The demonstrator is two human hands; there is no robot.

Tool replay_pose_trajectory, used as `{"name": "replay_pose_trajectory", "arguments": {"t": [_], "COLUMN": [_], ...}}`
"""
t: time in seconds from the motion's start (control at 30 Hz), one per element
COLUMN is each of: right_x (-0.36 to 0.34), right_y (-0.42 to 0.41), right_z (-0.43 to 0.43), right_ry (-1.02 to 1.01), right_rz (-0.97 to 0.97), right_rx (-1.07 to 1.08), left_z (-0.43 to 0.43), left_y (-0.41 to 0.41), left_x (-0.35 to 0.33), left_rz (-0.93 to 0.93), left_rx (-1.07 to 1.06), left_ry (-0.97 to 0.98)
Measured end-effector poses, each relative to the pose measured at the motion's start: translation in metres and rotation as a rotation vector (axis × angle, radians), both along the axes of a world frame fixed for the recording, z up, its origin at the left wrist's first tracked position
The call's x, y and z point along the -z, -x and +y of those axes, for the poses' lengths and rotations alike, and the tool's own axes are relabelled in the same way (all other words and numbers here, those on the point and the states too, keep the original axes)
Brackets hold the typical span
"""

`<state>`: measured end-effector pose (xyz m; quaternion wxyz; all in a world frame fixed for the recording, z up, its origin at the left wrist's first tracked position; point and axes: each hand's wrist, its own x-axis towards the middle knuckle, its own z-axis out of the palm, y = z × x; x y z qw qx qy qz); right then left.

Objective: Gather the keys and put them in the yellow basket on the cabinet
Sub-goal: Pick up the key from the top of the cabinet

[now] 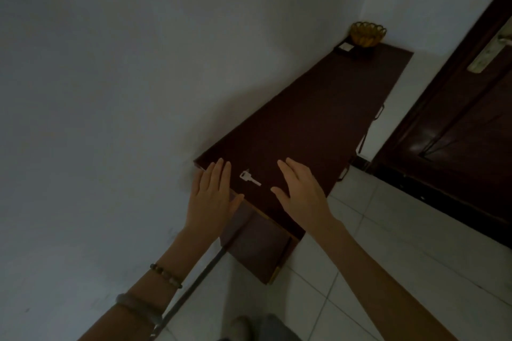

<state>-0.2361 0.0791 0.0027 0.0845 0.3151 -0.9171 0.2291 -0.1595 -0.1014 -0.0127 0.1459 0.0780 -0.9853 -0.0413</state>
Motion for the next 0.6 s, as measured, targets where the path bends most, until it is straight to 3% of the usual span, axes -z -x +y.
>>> {"name": "replay_pose_trajectory", "arguments": {"t": [0.37,0.6], "right_x": [0.023,0.03], "right_y": [0.05,0.06], "right_z": [-0.045,-0.027], "right_ry": [-0.036,-0.089], "right_rz": [-0.193,-0.222], "right_rx": [-0.171,-0.132], "left_z": [-0.003,-0.001], "left_y": [0.023,0.064], "left_x": [0.029,0.037], "left_rz": [-0.129,-0.056], "left_rx": [0.039,0.05], "left_ry": [-0.054,-0.232]}}
